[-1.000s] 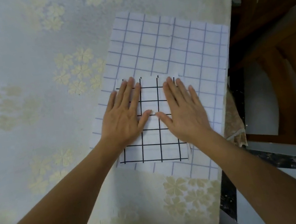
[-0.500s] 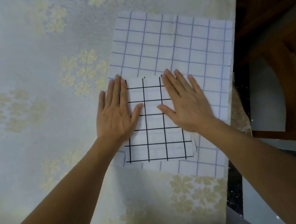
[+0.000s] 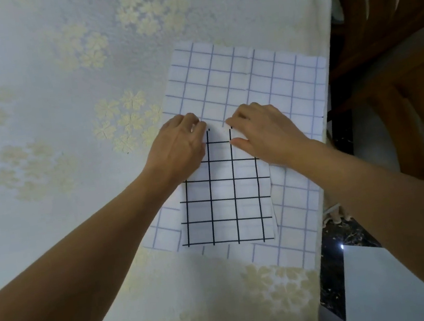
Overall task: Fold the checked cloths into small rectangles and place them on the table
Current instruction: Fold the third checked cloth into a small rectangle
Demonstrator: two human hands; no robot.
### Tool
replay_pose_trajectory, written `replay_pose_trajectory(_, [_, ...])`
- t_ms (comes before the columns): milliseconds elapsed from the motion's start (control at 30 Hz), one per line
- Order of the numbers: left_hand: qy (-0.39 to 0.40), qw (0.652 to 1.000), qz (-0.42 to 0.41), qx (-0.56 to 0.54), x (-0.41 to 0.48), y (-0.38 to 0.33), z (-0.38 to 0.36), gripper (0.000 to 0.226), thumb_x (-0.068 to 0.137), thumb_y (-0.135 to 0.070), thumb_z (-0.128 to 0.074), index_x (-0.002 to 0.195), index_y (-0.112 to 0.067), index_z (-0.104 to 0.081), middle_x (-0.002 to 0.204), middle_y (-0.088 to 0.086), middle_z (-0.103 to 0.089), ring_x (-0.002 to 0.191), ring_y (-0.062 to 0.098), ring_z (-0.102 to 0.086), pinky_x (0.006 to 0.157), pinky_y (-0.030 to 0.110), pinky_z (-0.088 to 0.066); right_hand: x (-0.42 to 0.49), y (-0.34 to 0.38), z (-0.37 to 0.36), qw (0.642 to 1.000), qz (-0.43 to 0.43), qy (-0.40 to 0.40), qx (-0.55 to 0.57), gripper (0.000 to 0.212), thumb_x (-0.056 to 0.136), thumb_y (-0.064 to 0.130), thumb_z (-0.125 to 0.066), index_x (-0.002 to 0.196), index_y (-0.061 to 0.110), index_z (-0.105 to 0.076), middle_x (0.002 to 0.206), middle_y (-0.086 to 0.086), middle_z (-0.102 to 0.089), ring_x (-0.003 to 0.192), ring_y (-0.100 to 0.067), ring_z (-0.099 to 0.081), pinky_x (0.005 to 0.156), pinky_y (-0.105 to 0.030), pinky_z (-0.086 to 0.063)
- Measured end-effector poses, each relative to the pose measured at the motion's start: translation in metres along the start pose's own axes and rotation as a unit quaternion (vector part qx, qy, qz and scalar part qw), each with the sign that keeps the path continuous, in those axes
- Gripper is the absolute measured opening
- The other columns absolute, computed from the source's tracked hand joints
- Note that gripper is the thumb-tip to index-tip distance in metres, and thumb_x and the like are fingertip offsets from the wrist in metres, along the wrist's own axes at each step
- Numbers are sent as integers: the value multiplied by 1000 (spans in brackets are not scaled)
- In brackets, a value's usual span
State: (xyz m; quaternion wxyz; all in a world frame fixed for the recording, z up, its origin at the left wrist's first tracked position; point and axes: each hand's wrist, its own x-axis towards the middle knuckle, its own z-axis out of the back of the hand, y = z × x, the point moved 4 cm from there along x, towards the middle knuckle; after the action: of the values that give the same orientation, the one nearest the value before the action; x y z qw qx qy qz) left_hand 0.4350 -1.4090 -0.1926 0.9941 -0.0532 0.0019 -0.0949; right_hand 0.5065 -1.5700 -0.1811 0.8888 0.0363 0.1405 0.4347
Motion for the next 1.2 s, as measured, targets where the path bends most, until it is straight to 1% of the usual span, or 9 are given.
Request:
replay_pose_trajectory(133, [29,999,7,12,9,1,1,22,85,-9,-62,105,0,-63,96,17,-62,78,32,-58,65,40,-48,16,0,3,999,-3,34,-7,42,98,42,-54,132,17,-54,124,-4,-53,114,-24,-48,95,-42,-40])
replay_pose_trajectory(267, [41,999,18,1,17,4,0,27,79,-10,-66,104,-1,-62,89,15,-60,73,30,-55,62,37,-40,25,-1,3,998,-15,65,6,48,93,48,-60,129,18,-48,123,-3,-53,114,-24,-48,95,-40,-40])
replay_pose_trajectory(433, [86,996,31,-23,26,4,-2,29,86,-19,-63,111,-6,-56,94,11,-59,84,27,-52,69,35,-40,33,-4,2,993,-23,109,43,44,90,49,-64,120,20,-52,115,0,-57,108,-22,-48,91,-39,-39])
replay_pose_trajectory(600, [93,995,-1,-26,31,4,2,29,87,-20,-61,113,-6,-60,103,12,-55,95,28,-50,72,33,-38,36,0,3,990,10,138,34,40,94,46,-61,124,21,-60,103,1,-40,107,-23,-43,85,-38,-39])
replay_pose_trajectory(733, [67,997,-34,-32,27,1,4,19,87,-11,-60,104,-2,-62,96,15,-58,84,30,-54,65,37,-44,31,4,5,991,11,118,58,25,96,37,-60,111,18,-65,99,1,-47,95,-22,-51,75,-35,-38])
replay_pose_trajectory(900, [27,998,-41,-27,14,-9,23,7,88,-7,-59,94,-5,-59,71,9,-57,57,25,-48,50,30,-29,15,10,16,994,-23,69,79,23,100,33,-52,107,24,-72,87,6,-57,83,-19,-53,64,-33,-37])
replay_pose_trajectory(1000, [11,998,-41,-35,0,-17,40,17,81,-2,-69,91,-5,-55,55,0,-36,42,21,-31,43,23,-17,-1,20,26,996,-31,45,76,26,102,33,-47,110,28,-71,94,5,-65,89,-22,-59,65,-32,-37])
replay_pose_trajectory(1067, [-4,998,-41,-44,-10,-23,51,25,75,2,-74,91,-4,-56,53,-1,-30,39,20,-26,41,19,-13,-14,30,33,997,-36,24,68,28,104,33,-43,110,30,-70,94,4,-66,85,-23,-59,63,-32,-38])
replay_pose_trajectory(1200, [-38,998,-34,-35,-37,-34,59,23,72,4,-76,91,-4,-66,54,4,-53,42,22,-43,38,25,-35,-43,52,31,998,-41,-30,30,26,104,24,-42,108,27,-68,95,4,-66,86,-23,-63,62,-31,-45])
